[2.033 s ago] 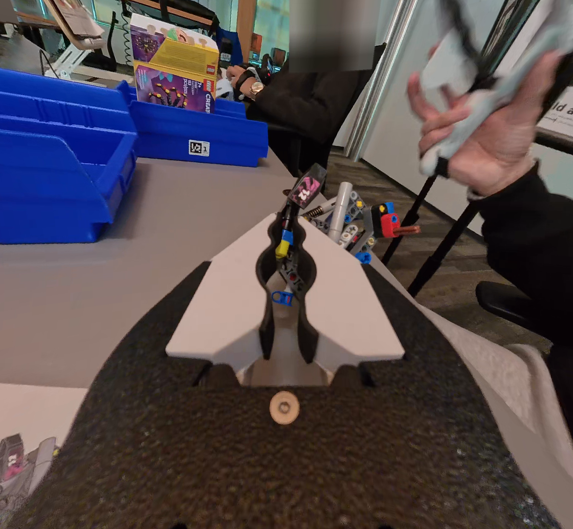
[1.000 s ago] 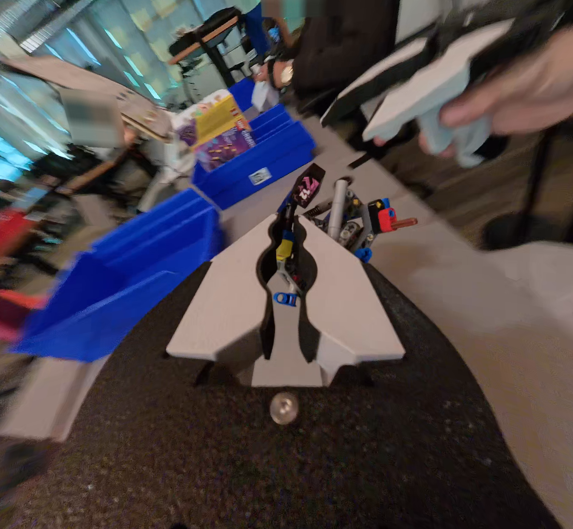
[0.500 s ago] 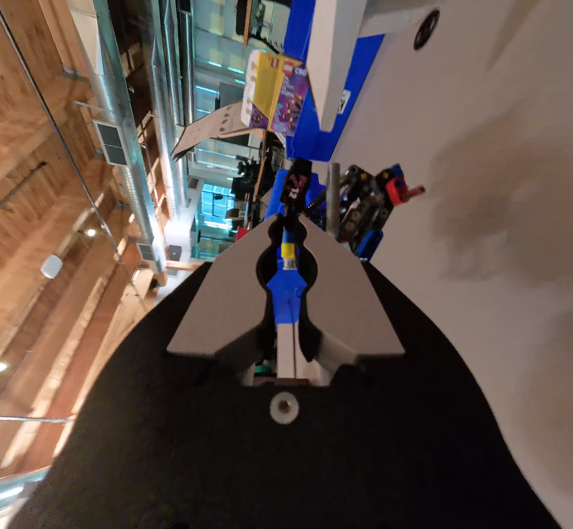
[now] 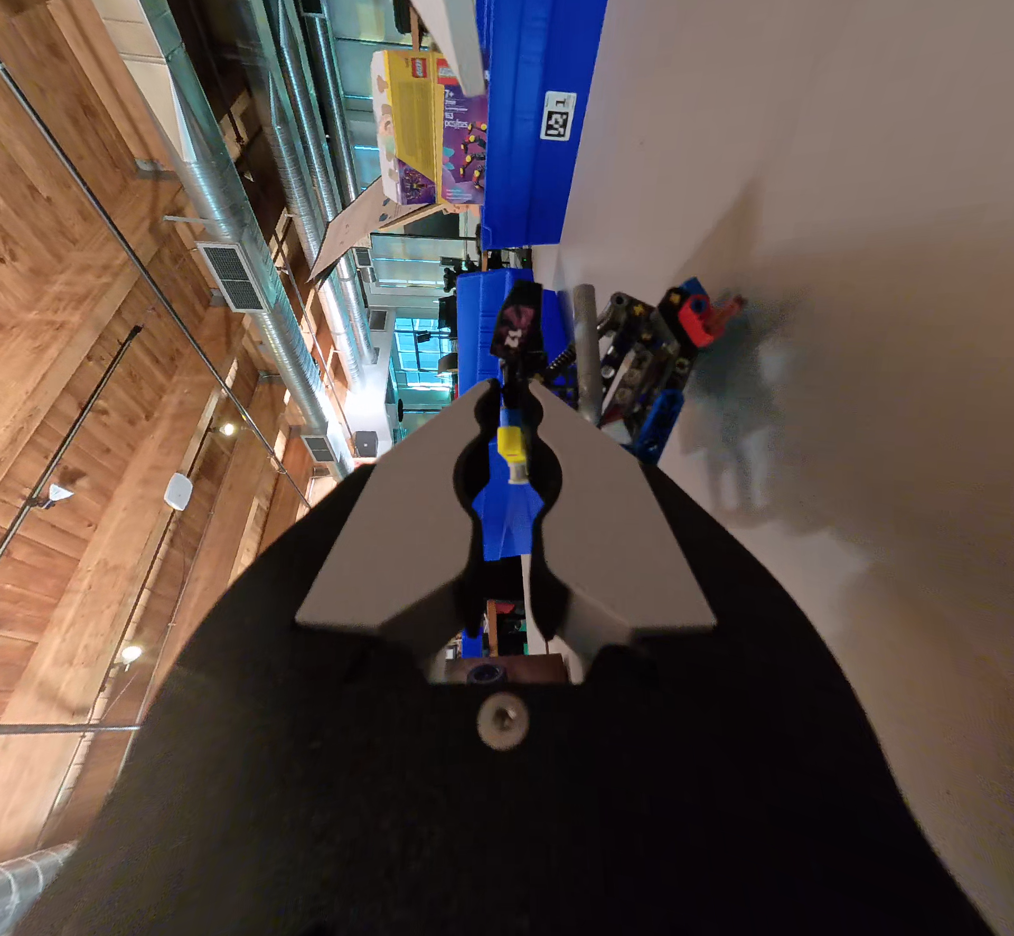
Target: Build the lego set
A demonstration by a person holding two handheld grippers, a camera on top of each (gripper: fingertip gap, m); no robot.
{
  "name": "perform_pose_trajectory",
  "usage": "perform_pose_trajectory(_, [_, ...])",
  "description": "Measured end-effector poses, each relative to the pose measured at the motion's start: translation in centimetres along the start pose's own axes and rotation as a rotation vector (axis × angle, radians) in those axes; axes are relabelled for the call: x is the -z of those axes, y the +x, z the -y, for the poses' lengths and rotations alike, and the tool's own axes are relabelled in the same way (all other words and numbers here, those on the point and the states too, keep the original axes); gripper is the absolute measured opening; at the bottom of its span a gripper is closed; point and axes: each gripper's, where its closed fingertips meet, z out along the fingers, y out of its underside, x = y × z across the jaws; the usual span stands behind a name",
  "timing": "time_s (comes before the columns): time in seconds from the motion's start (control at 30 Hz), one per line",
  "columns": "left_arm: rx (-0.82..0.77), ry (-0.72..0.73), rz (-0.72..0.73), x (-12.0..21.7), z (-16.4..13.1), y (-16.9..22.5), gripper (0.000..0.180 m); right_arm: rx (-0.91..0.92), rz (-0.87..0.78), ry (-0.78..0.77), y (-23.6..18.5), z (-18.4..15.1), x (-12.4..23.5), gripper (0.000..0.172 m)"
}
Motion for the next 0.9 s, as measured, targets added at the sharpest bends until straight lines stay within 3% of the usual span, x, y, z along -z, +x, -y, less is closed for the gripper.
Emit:
perform_pose_trajectory(0.1, [-0.042, 0.011, 0.005, 0.0, 0.4, 0.3, 0.003, -0.086, 0.018, 0.038, 0.0, 0.4, -0.3, 0.117])
perform_pose_trajectory(0.2, [-0.03, 0.019, 0.004, -0.1, 0.3, 0.4, 0.007, -0.056, -0.02, 0.093, 0.4, 1.5, -0.2, 0.118])
perform_pose_trajectory(0.33, [0.163, 0.034, -0.055, 0.5, 0.3, 0.3, 0.058, -0.126, -0.088, 0.137, 2.7, 1.7, 0.9, 0.125])
perform_pose_trajectory(0.47, [0.344, 0.101, -0.147, 2.7, 1.0, -0.8, 0.079, -0.15, -0.127, 0.325, 4.0, 6.3, 4.5, 0.127])
perform_pose_trajectory(0.57, [0.635, 0.223, -0.285, 4.7, 1.4, -3.0, 0.084, -0.242, -0.175, 0.455, 6.1, 7.1, 6.6, 0.127])
perform_pose_trajectory(0.67, [1.076, 0.405, -0.24, 5.6, -0.9, -8.4, 0.09, -0.439, -0.099, 0.451, 7.0, 5.6, 6.5, 0.133])
perform_pose_trajectory(0.77, [1.451, 0.66, -0.137, 8.0, -2.7, -14.3, 0.089, -0.318, -0.066, 0.593, 4.7, 10.9, 9.0, 0.135])
perform_pose_trajectory(0.83, [1.583, 0.611, -0.087, 6.8, -5.3, -14.6, 0.085, -0.201, -0.153, 0.631, 4.6, 11.6, 9.5, 0.13])
perform_pose_trajectory(0.9, [1.756, 0.589, -0.191, 5.5, -6.1, -13.9, 0.102, -0.344, -0.177, 0.544, 6.1, 8.8, 7.5, 0.122])
